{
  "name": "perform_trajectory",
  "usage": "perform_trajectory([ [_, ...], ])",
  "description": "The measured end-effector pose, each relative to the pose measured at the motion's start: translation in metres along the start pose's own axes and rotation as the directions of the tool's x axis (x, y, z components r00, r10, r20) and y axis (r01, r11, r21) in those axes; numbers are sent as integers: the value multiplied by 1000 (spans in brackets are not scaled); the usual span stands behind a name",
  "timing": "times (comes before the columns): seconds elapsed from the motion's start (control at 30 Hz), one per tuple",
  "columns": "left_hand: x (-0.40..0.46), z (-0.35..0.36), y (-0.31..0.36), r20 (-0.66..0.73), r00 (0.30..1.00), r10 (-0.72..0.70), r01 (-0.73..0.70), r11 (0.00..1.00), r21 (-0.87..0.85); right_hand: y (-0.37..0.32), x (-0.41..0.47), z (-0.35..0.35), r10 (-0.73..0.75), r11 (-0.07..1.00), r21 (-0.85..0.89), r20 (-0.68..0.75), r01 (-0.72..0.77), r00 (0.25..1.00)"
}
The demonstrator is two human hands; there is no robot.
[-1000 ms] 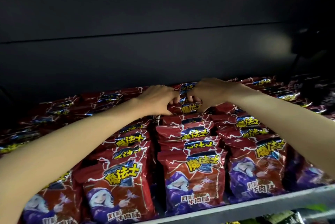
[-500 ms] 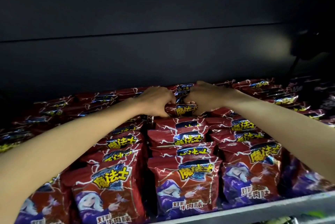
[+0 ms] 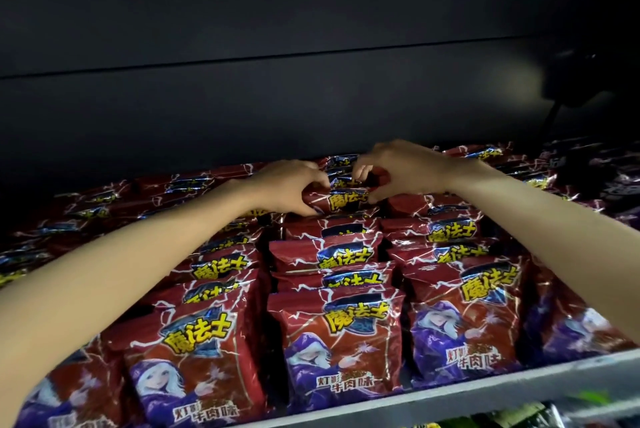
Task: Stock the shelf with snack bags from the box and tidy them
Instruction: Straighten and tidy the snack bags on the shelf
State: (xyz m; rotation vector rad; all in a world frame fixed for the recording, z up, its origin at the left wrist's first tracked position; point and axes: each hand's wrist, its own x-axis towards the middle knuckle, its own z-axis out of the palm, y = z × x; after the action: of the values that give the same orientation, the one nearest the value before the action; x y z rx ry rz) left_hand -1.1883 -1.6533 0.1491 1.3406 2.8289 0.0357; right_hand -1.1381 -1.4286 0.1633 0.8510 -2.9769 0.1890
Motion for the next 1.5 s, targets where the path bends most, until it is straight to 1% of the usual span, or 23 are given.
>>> perform_trajectory([
  [0.1, 0, -3, -3, 37, 999, 9, -7, 998, -64, 11, -31, -16, 44, 988, 151, -114, -26, 993],
  [0.17, 1, -9, -2, 77, 997, 10, -3, 995, -95, 25, -52, -24, 120, 980, 175, -151, -93, 981],
  [0.2, 1, -13, -2, 100, 995, 2, 9, 993, -115, 33, -61, -25, 149, 981, 143, -153, -128, 977],
  [0.27, 2, -19, -1, 143, 990, -15, 37, 987, -157, 46, -73, -23, 192, 981, 7, -134, -193, 972],
  [0.33, 4, -24, 2, 148, 989, -16, 40, 987, -156, 53, -77, -17, 215, 968, -112, -78, -223, 973],
  [0.4, 8, -26, 7, 84, 996, -23, 33, 992, -119, 55, -76, -10, 224, 960, -161, -43, -228, 974],
  [0.47, 13, -25, 17, -57, 998, -14, 11, 999, -46, 55, -75, -8, 221, 959, -172, -43, -226, 974],
  [0.53, 20, -22, 33, -185, 982, 46, -54, 998, -38, 55, -73, -7, 216, 955, -199, -42, -220, 975],
  [0.57, 24, -20, 42, -210, 975, 75, -87, 995, -46, 55, -72, -7, 211, 952, -220, -38, -214, 977],
  [0.63, 34, -12, 56, -200, 974, 107, -116, 993, -37, 56, -69, -7, 211, 948, -240, -13, -208, 977],
  [0.7, 44, -2, 64, -151, 982, 110, -116, 993, -29, 57, -66, -8, 207, 950, -244, 37, -192, 978],
  [0.8, 50, 6, 67, -105, 988, 111, -118, 991, -65, 57, -63, -11, 182, 954, -258, 91, -153, 979],
  [0.93, 46, 11, 63, -116, 984, 139, -146, 988, -58, 57, -63, -13, 214, 896, -418, 112, -150, 970],
  [1.03, 45, 13, 59, -170, 972, 162, -173, 984, -52, 57, -61, -16, 209, 885, -434, 54, -165, 976],
  [1.13, 48, 12, 52, -275, 947, 169, -190, 981, -50, 55, -59, -13, 193, 870, -460, -16, -179, 981],
  [1.2, 50, 11, 49, -274, 943, 188, -213, 975, -65, 55, -60, -6, 173, 860, -477, -61, -181, 983],
  [1.3, 53, 14, 51, -213, 950, 230, -245, 968, -47, 58, -65, 0, 164, 875, -442, -111, -196, 980],
  [1.4, 54, 16, 54, -206, 950, 234, -243, 970, -19, 62, -72, -4, 174, 911, -355, -128, -209, 976],
  [1.5, 54, 14, 52, -181, 954, 240, -242, 970, 11, 67, -93, -15, 270, 936, -186, -170, -300, 948],
])
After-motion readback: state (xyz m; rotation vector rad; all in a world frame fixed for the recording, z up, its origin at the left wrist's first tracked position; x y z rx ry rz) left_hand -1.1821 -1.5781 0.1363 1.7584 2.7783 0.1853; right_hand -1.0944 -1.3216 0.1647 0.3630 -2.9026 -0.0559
